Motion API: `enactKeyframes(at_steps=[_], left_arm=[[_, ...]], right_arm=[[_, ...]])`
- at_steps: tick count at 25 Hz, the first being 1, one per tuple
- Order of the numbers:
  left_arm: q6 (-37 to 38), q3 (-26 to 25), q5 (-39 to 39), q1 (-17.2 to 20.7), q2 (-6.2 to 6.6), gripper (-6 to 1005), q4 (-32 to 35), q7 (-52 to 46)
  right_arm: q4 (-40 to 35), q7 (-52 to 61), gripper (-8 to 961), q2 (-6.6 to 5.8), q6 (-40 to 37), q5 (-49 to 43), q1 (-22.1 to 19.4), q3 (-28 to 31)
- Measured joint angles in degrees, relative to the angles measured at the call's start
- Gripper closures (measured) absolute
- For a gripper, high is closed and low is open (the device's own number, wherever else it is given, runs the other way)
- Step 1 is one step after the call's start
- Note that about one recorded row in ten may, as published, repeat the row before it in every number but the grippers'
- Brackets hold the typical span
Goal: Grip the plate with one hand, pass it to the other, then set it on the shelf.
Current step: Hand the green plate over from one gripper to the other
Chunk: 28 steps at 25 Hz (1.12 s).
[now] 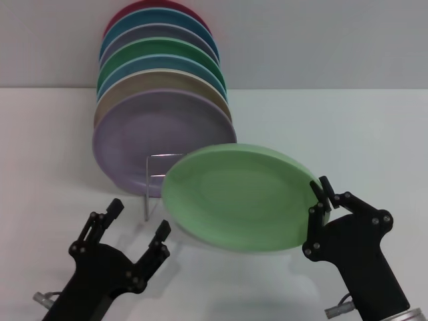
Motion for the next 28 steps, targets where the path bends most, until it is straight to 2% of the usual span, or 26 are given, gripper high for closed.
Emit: enactKeyframes(at_steps=[11,28], left_arm=[[-2.97,-0.95,-0.4,-1.63,0.03,169,-0.41,0.46],[-3.23,-0.97,-0.31,-3.94,0.12,170,0.19,0.75]], right_arm=[[1.79,-2.67,933,-0.01,0.82,1.05,-0.14,-1.32],[5.01,-8.82,934,-0.01,0.94,4.22,0.24,-4.07]])
